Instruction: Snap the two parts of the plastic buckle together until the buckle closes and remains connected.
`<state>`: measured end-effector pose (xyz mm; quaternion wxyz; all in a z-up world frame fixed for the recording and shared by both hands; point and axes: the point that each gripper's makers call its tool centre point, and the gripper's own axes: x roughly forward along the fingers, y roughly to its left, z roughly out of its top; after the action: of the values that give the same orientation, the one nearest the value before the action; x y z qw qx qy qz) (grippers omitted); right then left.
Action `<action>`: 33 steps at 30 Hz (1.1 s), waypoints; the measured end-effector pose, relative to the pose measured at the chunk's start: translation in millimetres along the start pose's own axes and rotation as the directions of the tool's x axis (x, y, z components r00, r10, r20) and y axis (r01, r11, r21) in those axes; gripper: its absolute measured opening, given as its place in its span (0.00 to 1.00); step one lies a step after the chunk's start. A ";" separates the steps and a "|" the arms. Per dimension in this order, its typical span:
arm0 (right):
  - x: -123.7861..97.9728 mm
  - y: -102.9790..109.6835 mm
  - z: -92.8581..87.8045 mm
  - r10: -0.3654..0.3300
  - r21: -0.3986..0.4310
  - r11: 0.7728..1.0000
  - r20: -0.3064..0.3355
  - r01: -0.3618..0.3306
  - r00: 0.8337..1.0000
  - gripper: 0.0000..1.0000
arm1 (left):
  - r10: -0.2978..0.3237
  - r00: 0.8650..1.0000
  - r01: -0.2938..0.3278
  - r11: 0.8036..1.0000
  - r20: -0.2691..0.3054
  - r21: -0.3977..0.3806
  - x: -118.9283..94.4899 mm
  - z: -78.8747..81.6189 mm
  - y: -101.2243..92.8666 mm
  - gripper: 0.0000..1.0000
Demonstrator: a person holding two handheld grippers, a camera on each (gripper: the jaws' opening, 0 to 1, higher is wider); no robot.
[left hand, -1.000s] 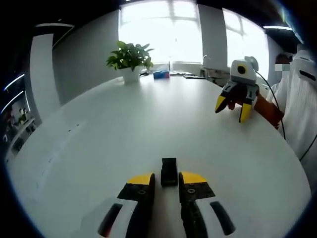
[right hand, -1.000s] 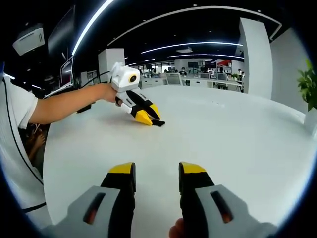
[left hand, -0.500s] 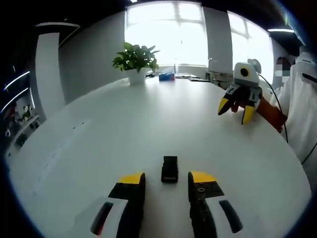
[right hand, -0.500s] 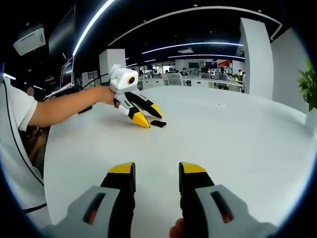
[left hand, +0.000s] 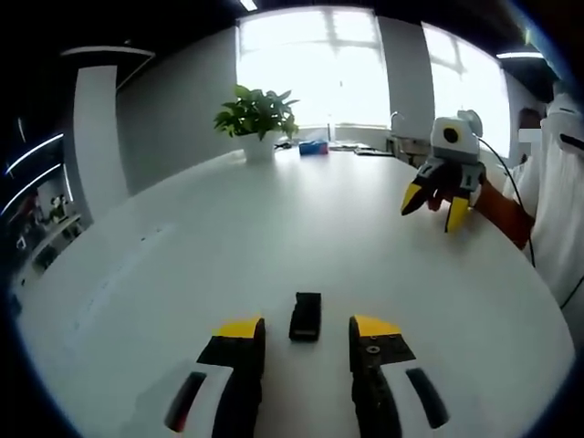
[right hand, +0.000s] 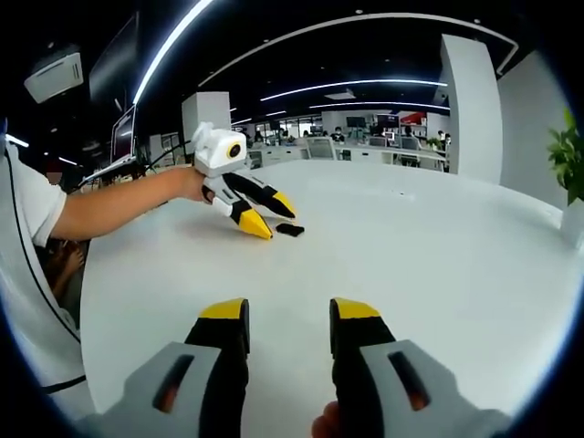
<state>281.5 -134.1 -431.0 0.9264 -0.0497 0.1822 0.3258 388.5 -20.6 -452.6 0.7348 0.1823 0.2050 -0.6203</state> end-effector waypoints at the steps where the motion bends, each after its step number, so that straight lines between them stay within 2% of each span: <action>1: 0.1 0.2 0.2 0.001 0.000 1.000 0.000 -0.001 1.000 0.35 | 0.005 1.000 -0.005 1.000 0.006 -0.001 -1.2 1.3 1.2 0.37; 8: 4.1 2.2 4.3 0.009 -0.006 1.000 0.000 -0.009 1.000 0.35 | 0.073 0.997 -0.073 0.997 0.034 -0.021 -14.9 3.9 5.3 0.36; 13: 5.9 3.5 8.6 0.010 -0.014 1.000 0.009 -0.009 1.000 0.35 | 0.143 0.989 -0.141 0.988 0.031 -0.060 -28.7 -2.4 7.2 0.33; 17: 7.5 4.6 10.5 0.017 -0.016 1.000 0.015 -0.017 1.000 0.35 | 0.191 0.981 -0.189 0.980 0.044 -0.058 -43.6 -3.8 1.1 0.33; 22: 9.3 8.6 10.7 0.033 -0.014 0.999 0.012 -0.033 0.999 0.35 | 0.279 0.958 -0.275 0.959 0.061 -0.076 -64.1 -3.1 -7.8 0.32; 24: 8.9 9.8 11.4 0.035 -0.021 0.999 0.012 -0.035 0.999 0.35 | 0.335 0.941 -0.328 0.939 0.058 -0.102 -74.6 -5.2 -9.8 0.32; 26: 7.9 12.0 12.3 0.037 -0.028 0.999 0.013 -0.037 0.999 0.35 | 0.351 0.934 -0.343 0.934 0.070 -0.105 -81.0 -5.2 -17.2 0.32; 33: 5.0 14.0 12.3 0.032 -0.044 0.999 0.011 -0.031 0.999 0.35 | 0.432 0.897 -0.416 0.896 0.091 -0.157 -97.0 -6.8 -31.7 0.31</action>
<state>280.1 -117.5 -421.1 0.9208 -0.0656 0.1705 0.3445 342.6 58.9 -407.6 0.8742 0.1344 0.1554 -0.4399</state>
